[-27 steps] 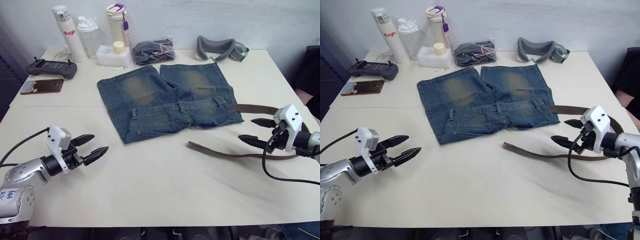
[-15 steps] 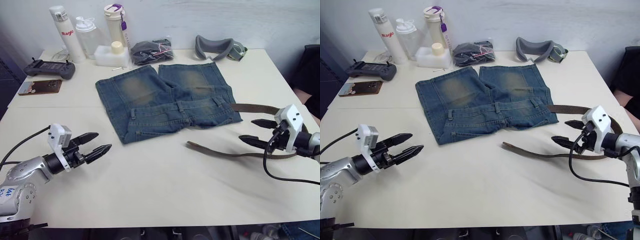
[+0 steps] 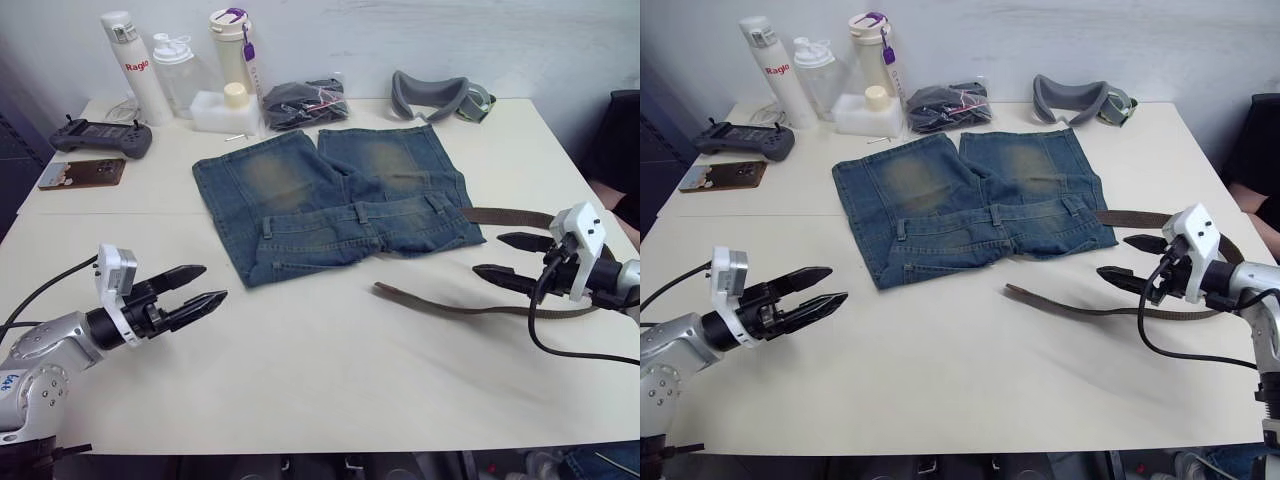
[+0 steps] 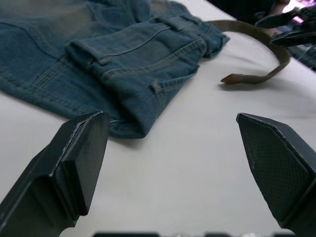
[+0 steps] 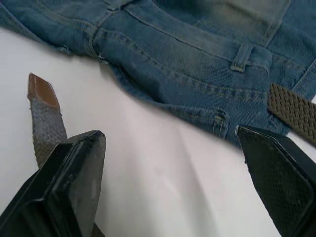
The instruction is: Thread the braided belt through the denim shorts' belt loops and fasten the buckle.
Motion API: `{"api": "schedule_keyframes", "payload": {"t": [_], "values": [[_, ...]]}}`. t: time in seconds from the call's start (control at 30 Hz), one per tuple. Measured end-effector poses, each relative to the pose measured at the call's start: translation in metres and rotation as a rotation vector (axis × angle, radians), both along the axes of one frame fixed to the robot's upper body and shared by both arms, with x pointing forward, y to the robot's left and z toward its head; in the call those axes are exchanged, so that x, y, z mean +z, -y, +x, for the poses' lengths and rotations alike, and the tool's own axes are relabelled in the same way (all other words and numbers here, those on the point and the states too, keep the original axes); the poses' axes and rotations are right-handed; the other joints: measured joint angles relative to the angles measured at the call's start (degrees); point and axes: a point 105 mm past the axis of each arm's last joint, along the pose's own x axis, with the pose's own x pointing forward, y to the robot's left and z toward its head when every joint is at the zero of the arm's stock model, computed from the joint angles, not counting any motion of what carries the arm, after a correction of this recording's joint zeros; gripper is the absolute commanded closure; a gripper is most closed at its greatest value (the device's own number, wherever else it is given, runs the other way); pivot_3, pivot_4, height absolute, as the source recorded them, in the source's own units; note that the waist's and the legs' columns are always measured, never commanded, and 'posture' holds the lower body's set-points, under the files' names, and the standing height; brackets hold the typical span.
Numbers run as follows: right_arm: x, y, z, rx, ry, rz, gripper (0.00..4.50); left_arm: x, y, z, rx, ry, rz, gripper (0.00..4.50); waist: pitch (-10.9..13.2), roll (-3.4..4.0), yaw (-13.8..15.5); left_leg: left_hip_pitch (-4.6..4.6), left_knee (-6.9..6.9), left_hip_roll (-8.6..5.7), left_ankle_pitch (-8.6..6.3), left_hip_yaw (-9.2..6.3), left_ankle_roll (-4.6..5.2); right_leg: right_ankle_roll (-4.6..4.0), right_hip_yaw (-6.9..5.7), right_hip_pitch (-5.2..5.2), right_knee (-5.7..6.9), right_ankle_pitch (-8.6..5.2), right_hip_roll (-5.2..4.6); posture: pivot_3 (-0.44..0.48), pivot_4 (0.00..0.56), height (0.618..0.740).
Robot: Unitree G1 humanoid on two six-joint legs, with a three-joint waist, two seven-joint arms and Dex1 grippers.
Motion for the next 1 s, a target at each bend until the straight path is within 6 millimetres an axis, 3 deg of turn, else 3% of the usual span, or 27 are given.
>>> {"api": "schedule_keyframes", "payload": {"t": [0.13,0.23,0.33,0.5,0.6,0.83,1.0], "values": [[0.003,-0.011,-0.007,0.04,-0.015,-0.008,0.03,0.007,0.006,-0.005,-0.068,-0.001,0.001,0.0,0.0,0.0,0.0,-0.02,0.0,0.0,0.0,0.0,0.0,0.0,0.01,-0.02,0.0,0.0,0.0,0.0,0.15,0.683],[0.0,-0.055,-0.026,0.189,-0.052,-0.122,0.03,0.004,0.032,-0.019,-0.287,-0.027,0.109,0.0,0.0,0.02,0.0,-0.01,-0.05,0.01,0.03,-0.04,-0.09,-0.04,0.0,-0.04,0.02,-0.02,0.01,0.0,0.15,0.683],[-0.016,-0.085,-0.033,0.263,-0.057,-0.194,0.03,0.002,0.051,-0.026,-0.41,-0.015,0.151,0.0,0.0,0.02,-0.1,0.0,-0.04,0.0,0.03,-0.03,-0.12,-0.07,0.02,-0.03,0.01,-0.01,0.0,0.0,0.15,0.683],[-0.052,-0.095,-0.025,0.24,-0.082,-0.29,0.03,-0.007,0.064,-0.021,-0.456,-0.01,0.205,0.0,0.0,0.01,0.1,-0.01,-0.01,-0.01,0.07,-0.02,-0.11,-0.07,0.0,-0.03,0.02,0.0,0.0,0.0,0.15,0.683],[-0.064,-0.091,-0.015,0.174,-0.087,-0.324,0.82,-0.007,0.071,-0.015,-0.451,0.024,0.213,0.0,0.0,0.01,0.1,-0.03,-0.01,-0.03,0.12,-0.02,-0.05,-0.07,0.0,-0.04,0.02,0.01,-0.01,0.0,0.15,0.683],[-0.065,-0.089,-0.004,0.093,-0.089,-0.273,4.27,-0.01,0.089,0.004,-0.396,0.105,0.187,0.0,0.0,0.01,0.0,-0.02,0.0,-0.03,0.22,-0.02,-0.04,-0.06,-0.01,-0.05,0.14,0.01,0.01,0.0,0.15,0.683],[-0.036,-0.099,-0.015,0.201,-0.132,-0.075,4.4,-0.001,0.117,0.02,-0.415,0.145,0.054,0.0,0.0,-0.04,0.2,-0.03,0.04,-0.06,0.34,-0.07,0.04,-0.07,-0.04,-0.05,0.22,0.1,0.0,0.0,0.15,0.683]]}}
